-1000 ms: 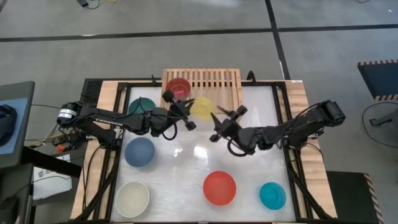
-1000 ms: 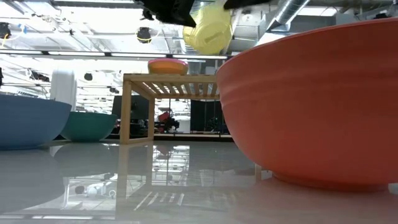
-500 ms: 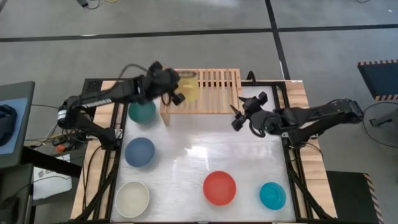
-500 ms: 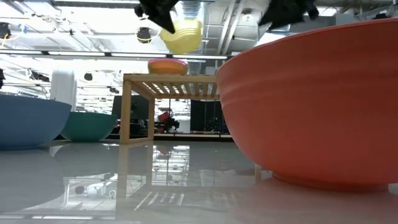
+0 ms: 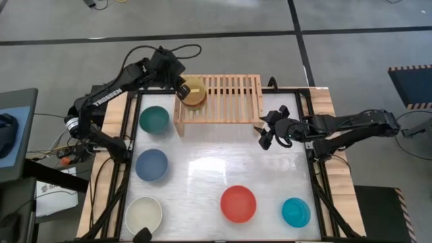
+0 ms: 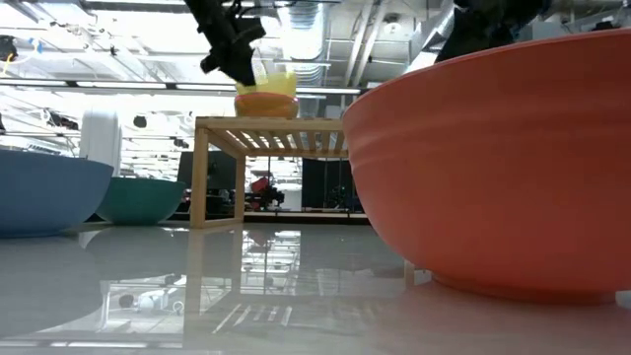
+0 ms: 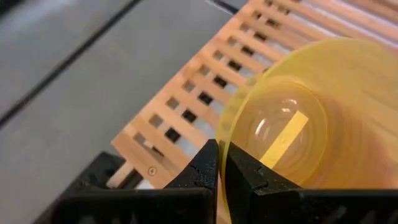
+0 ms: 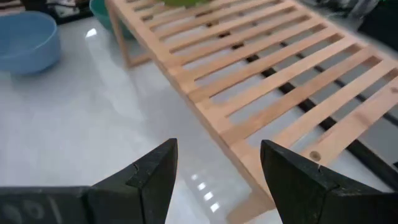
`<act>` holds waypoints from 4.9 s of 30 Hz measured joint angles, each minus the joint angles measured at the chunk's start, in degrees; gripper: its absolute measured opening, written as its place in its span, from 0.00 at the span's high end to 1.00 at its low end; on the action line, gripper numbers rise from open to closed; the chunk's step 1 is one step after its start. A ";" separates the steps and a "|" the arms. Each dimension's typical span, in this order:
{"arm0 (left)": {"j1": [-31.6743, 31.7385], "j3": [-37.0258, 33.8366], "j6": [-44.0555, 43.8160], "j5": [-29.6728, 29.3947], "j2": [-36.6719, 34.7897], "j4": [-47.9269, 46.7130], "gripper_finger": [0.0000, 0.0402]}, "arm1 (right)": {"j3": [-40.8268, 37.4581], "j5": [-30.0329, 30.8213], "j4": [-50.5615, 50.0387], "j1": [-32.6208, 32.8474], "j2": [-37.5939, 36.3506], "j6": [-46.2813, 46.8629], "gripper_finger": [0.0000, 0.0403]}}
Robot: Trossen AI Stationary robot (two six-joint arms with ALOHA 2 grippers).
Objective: Place and stack bowls onto a shelf
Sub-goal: Stack the transparent yellow bowl on top of the transparent red bowl, then put the transparent blue bowl on the shelf
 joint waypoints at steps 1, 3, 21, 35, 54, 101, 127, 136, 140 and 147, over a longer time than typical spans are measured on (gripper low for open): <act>0.68 -0.02 -0.04 0.79 0.16 -0.47 1.00 | -0.01 -0.59 -0.37 -0.29 0.00 0.26 0.37; 1.41 -0.02 -0.08 3.22 0.63 -0.35 1.00 | -0.01 -1.86 -1.35 -1.16 0.00 0.37 0.37; 3.85 6.10 -0.95 11.34 1.23 -8.08 0.82 | -0.01 -7.33 -9.09 -2.75 0.07 2.84 0.37; 3.13 5.25 1.89 4.76 1.32 -3.29 0.69 | -0.74 -7.50 -13.23 -2.27 0.07 5.13 0.37; -28.66 -27.10 4.75 1.54 -11.67 45.45 0.75 | -11.96 -31.97 -20.18 24.15 0.59 32.73 0.37; -44.25 -31.56 5.05 -20.82 -11.86 48.29 0.75 | -12.01 -29.69 -11.47 31.63 7.09 28.19 0.94; -43.27 -31.56 4.42 -23.87 -11.86 44.31 0.75 | 6.77 -18.13 10.90 -14.20 4.31 -10.26 0.93; -43.27 -31.56 3.51 -23.85 -11.84 42.68 0.75 | 14.42 -25.27 7.30 -31.53 15.88 -10.24 0.93; -43.27 -31.56 2.84 -23.85 -11.84 41.40 0.75 | 19.89 -28.06 -0.02 -36.07 21.74 -10.25 0.92; -43.09 -31.56 2.77 -23.87 -11.84 40.90 0.75 | 26.55 -32.51 -7.98 -39.91 27.85 -11.80 0.85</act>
